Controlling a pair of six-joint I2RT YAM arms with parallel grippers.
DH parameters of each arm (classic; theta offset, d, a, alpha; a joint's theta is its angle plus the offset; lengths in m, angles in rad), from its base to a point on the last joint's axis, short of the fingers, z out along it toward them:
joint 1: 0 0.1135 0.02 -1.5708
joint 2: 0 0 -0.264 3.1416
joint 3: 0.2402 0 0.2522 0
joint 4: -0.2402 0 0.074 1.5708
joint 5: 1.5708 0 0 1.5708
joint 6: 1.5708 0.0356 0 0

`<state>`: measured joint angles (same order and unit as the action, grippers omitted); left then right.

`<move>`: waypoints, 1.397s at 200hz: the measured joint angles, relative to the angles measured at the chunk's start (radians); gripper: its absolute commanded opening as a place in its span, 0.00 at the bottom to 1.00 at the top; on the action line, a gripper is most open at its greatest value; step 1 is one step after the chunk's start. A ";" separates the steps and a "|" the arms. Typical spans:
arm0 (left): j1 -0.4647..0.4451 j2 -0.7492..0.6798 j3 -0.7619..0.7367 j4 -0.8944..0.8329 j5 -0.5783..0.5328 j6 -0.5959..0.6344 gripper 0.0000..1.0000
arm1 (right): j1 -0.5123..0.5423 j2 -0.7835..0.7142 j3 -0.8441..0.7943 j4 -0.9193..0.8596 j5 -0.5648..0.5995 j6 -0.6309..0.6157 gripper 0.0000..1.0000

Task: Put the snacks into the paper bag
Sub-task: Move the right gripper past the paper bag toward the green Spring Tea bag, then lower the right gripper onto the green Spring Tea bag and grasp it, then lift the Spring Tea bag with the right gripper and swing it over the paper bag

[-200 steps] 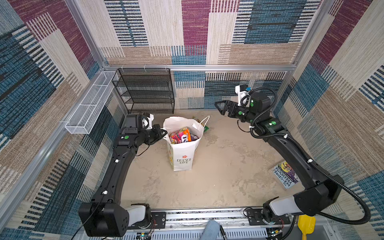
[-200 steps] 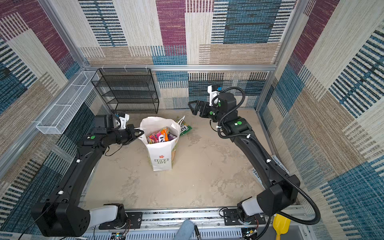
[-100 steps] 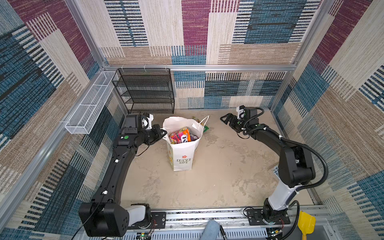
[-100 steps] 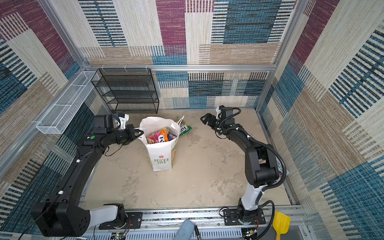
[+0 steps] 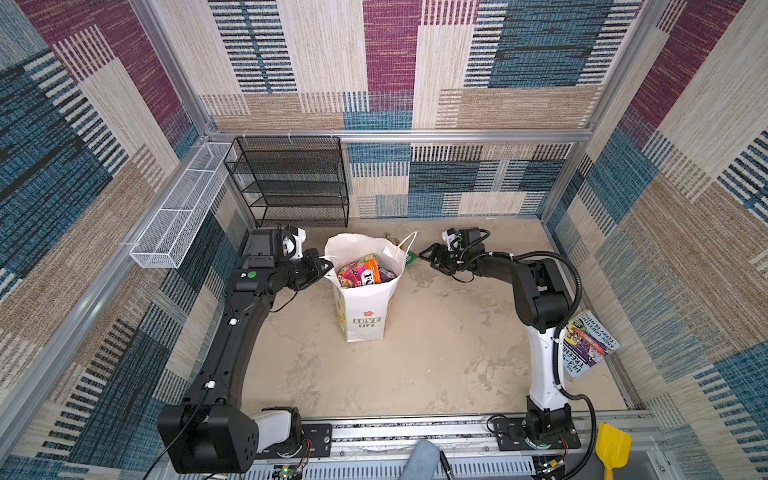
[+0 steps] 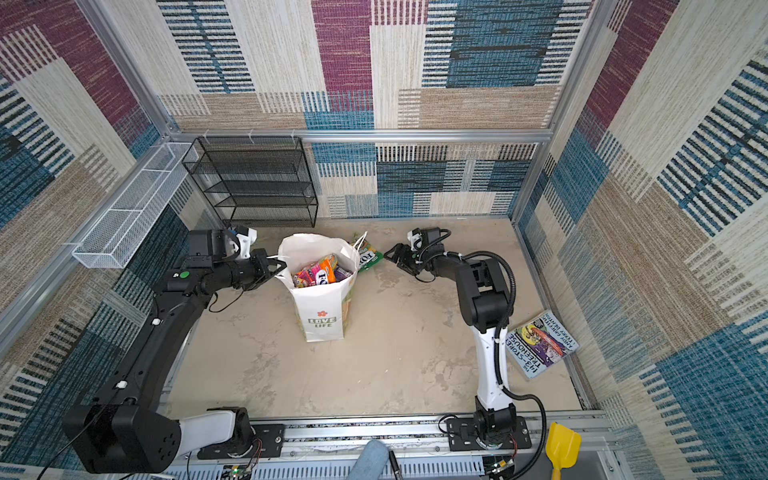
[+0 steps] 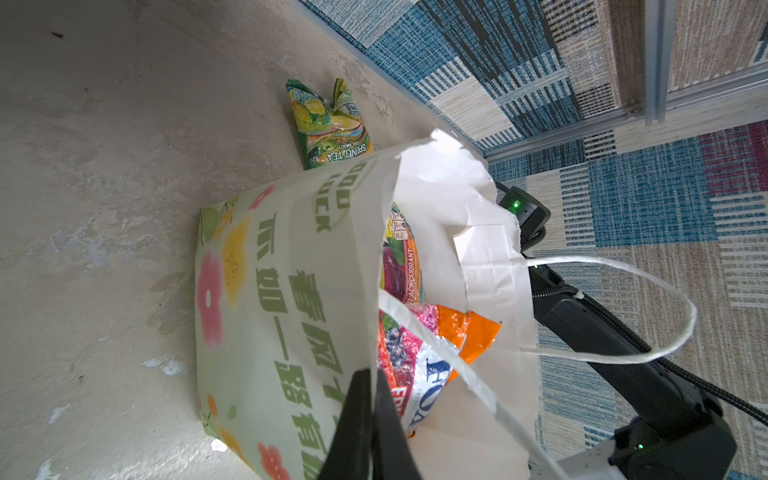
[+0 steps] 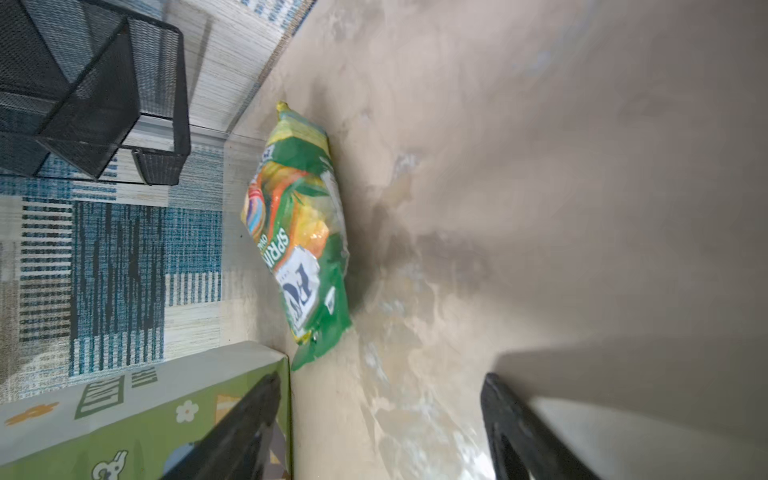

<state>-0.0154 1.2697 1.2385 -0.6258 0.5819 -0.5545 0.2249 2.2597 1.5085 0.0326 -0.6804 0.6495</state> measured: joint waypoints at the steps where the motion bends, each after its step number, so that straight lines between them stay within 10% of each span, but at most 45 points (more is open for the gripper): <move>1: 0.000 0.000 0.000 0.000 0.000 0.000 0.00 | 0.001 0.003 0.003 0.001 -0.002 0.000 0.75; 92: 0.007 0.007 0.000 0.000 0.002 0.000 0.00 | 0.056 0.163 0.207 -0.005 -0.061 0.007 0.45; 123: 0.009 0.010 0.000 0.001 0.005 0.000 0.00 | 0.057 0.188 0.222 -0.009 -0.078 0.008 0.15; 158: 0.013 0.012 0.000 0.001 0.009 -0.001 0.00 | 0.057 0.144 0.155 -0.005 -0.086 0.030 0.02; 279: 0.033 0.020 -0.005 0.008 0.031 -0.021 0.00 | 0.041 -0.314 -0.050 0.036 -0.011 0.119 0.00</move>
<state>0.0177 1.2900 1.2335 -0.6178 0.6125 -0.5758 0.2657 1.9457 1.4590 0.0685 -0.6914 0.7681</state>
